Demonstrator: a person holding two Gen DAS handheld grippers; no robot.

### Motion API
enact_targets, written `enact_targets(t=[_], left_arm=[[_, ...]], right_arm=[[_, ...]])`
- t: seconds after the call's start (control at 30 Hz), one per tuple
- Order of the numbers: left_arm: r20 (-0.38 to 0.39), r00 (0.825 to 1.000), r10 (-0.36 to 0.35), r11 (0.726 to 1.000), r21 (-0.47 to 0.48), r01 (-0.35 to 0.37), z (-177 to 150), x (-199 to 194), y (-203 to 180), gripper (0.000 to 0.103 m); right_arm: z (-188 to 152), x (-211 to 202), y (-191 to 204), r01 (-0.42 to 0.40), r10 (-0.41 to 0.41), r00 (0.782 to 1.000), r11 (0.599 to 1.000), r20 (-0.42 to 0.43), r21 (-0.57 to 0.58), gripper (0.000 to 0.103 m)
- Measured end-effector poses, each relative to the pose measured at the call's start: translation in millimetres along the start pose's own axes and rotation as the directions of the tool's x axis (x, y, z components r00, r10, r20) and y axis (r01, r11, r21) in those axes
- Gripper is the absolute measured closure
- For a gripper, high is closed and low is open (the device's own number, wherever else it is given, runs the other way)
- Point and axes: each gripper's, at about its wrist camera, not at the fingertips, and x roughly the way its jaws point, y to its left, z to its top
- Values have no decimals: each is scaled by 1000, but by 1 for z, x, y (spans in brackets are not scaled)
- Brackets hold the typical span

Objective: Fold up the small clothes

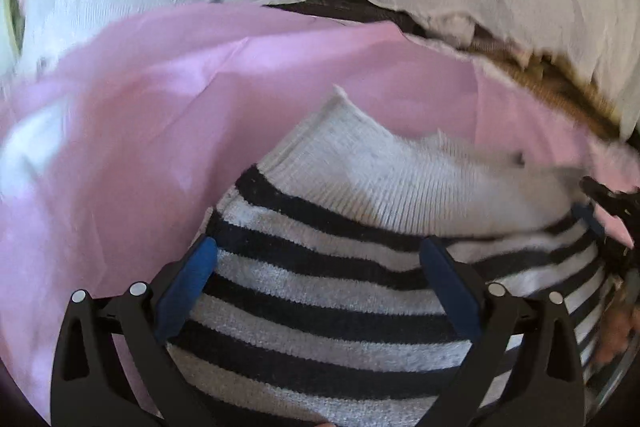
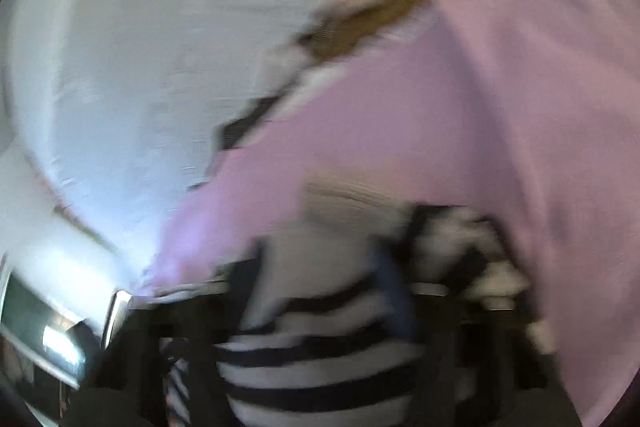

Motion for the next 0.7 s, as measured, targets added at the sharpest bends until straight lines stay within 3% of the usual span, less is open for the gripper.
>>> enact_targets(t=[0.03, 0.1, 0.17, 0.3, 0.4, 0.47, 0.53, 0.6, 0.7], left_arm=[[6, 1000, 30, 999, 26, -30, -2, 1, -6, 4], [38, 998, 53, 998, 42, -55, -5, -5, -9, 5], [75, 997, 19, 1000, 15, -20, -8, -16, -3, 5], [108, 989, -96, 992, -71, 104, -16, -39, 13, 5], [79, 988, -135, 987, -79, 142, -25, -47, 13, 5], [50, 992, -113, 990, -76, 116, -39, -47, 12, 5], [29, 998, -50, 998, -24, 51, -52, -47, 5, 5], [47, 999, 9, 1000, 22, -10, -64, -56, -1, 5], [68, 998, 3, 1000, 26, -5, -83, -76, -1, 5]], right_arm=[[2, -5, -5, -38, 37, 999, 998, 10, 49, 79], [0, -17, -1, -71, 70, 997, 997, 33, 29, 71], [-9, -30, 12, -29, 32, 997, 998, 68, -48, 57], [-37, -53, 57, 6, 20, 995, 968, 101, -251, 46], [-64, -61, 79, 34, -6, 997, 928, 77, -372, 36], [-82, -57, 82, 80, -67, 997, 906, 46, -417, 19], [-105, -37, 84, 165, -205, 978, 840, -21, -518, 16], [-112, -49, 95, 202, -222, 974, 808, 30, -553, 13], [-119, -69, 90, 253, -240, 966, 812, 93, -525, 12]])
